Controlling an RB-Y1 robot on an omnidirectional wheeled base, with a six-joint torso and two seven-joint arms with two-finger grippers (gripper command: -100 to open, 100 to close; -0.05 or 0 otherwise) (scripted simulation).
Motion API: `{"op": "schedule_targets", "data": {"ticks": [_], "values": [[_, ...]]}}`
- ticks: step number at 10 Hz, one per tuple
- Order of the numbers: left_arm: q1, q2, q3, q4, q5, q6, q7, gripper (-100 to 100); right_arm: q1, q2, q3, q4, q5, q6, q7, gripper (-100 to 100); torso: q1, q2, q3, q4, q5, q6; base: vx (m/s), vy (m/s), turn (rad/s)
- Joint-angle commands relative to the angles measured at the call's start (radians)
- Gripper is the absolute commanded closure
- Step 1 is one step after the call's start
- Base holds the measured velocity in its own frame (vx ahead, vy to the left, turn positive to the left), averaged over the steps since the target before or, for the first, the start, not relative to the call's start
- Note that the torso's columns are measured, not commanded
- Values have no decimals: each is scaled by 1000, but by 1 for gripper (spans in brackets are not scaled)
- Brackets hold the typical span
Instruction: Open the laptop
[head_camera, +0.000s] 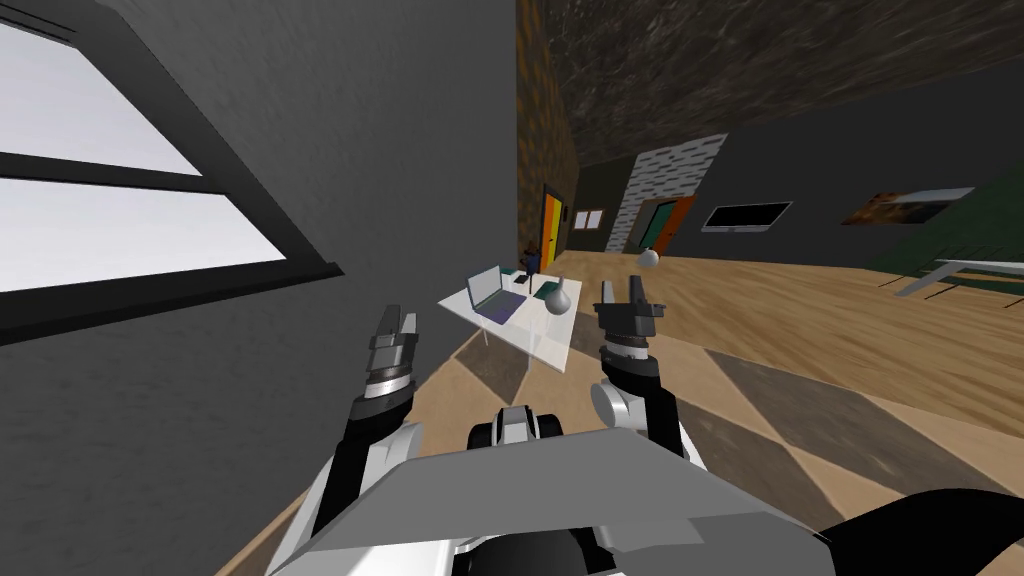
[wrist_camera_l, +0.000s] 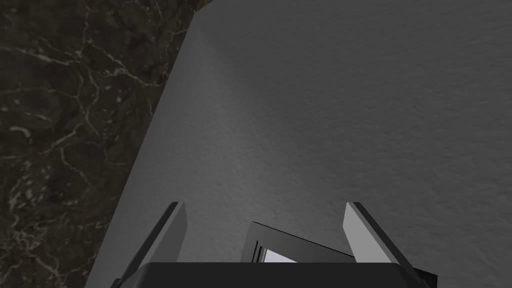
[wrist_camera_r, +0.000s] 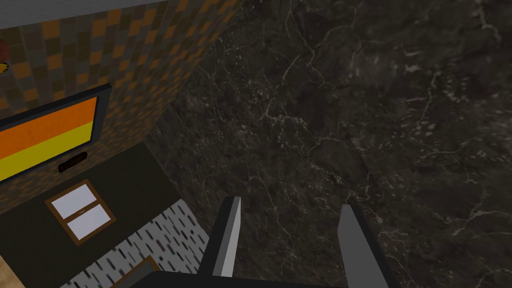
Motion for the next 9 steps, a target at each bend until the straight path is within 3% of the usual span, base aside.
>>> {"op": "schedule_targets", "data": {"ticks": [1, 5, 6, 9], "values": [[-13, 52, -7, 21, -8, 33, 12, -100, 0, 0, 0, 0, 0, 0, 0, 0, 1, 10, -19, 10, 0, 0, -30, 59, -120], [-47, 129, -33, 71, -33, 135, 46, -100, 0, 0, 0, 0, 0, 0, 0, 0, 0, 10, -27, 13, 0, -1, -6, 83, -226], [-47, 129, -33, 71, -33, 135, 46, -100, 0, 0, 0, 0, 0, 0, 0, 0, -1, 11, -26, 14, 0, 0, 5, 58, -60], [-70, 169, -52, 107, -52, 210, 71, -100, 0, 0, 0, 0, 0, 0, 0, 0, -2, 11, -26, 13, -1, 0, 12, 53, -182]]}}
